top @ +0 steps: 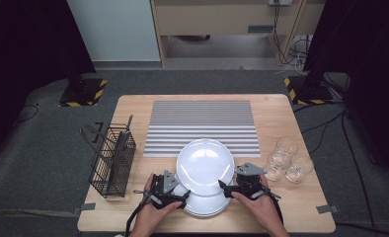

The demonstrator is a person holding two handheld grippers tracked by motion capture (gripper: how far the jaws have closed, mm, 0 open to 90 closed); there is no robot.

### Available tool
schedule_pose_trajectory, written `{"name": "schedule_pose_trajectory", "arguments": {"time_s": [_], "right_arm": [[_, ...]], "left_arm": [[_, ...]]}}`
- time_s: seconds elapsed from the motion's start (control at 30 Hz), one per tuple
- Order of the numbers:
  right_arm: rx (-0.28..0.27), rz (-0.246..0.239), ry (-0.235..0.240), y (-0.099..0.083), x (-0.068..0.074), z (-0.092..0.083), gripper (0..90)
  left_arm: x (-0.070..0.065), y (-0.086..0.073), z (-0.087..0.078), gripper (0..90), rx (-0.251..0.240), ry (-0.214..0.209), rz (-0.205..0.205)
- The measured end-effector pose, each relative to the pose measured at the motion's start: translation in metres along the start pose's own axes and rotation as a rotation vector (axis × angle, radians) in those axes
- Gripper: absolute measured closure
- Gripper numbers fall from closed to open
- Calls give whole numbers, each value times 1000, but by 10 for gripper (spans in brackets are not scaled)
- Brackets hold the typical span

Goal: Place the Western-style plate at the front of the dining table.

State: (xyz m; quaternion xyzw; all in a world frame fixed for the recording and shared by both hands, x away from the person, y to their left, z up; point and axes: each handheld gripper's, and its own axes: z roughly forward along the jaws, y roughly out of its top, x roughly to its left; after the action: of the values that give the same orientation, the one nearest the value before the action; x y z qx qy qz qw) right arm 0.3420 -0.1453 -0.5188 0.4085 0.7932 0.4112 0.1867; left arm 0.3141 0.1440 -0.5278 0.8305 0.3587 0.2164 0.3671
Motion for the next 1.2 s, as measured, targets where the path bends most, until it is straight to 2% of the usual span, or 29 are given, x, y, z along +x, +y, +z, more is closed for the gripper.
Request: {"name": "schedule_pose_trajectory", "arguments": {"time_s": [0.23, 0.4, 0.57, 0.67, 0.7, 0.83, 1.0, 1.2], "right_arm": [[23, 35, -13, 2, -7, 10, 180], [39, 51, -17, 4, -9, 13, 183], [94, -16, -36, 17, -8, 18, 194], [102, -23, -30, 19, -8, 20, 200], [106, -5, -20, 21, -9, 22, 205], [103, 14, -16, 23, -10, 25, 227], [88, 43, -13, 22, -14, 23, 302], [71, 52, -15, 20, -15, 22, 329]], "left_arm": [[0, 0, 0, 63, 0, 0, 0], [1, 0, 0, 61, -1, -3, -1], [1, 0, 0, 61, 2, -1, -1], [1, 0, 0, 61, 1, -3, -7], [2, 0, 0, 61, 1, -2, -11], [3, 0, 1, 61, 2, 2, -15], [4, 0, 1, 61, -1, 5, -18], [5, -1, 0, 70, -3, 5, -32]]}}
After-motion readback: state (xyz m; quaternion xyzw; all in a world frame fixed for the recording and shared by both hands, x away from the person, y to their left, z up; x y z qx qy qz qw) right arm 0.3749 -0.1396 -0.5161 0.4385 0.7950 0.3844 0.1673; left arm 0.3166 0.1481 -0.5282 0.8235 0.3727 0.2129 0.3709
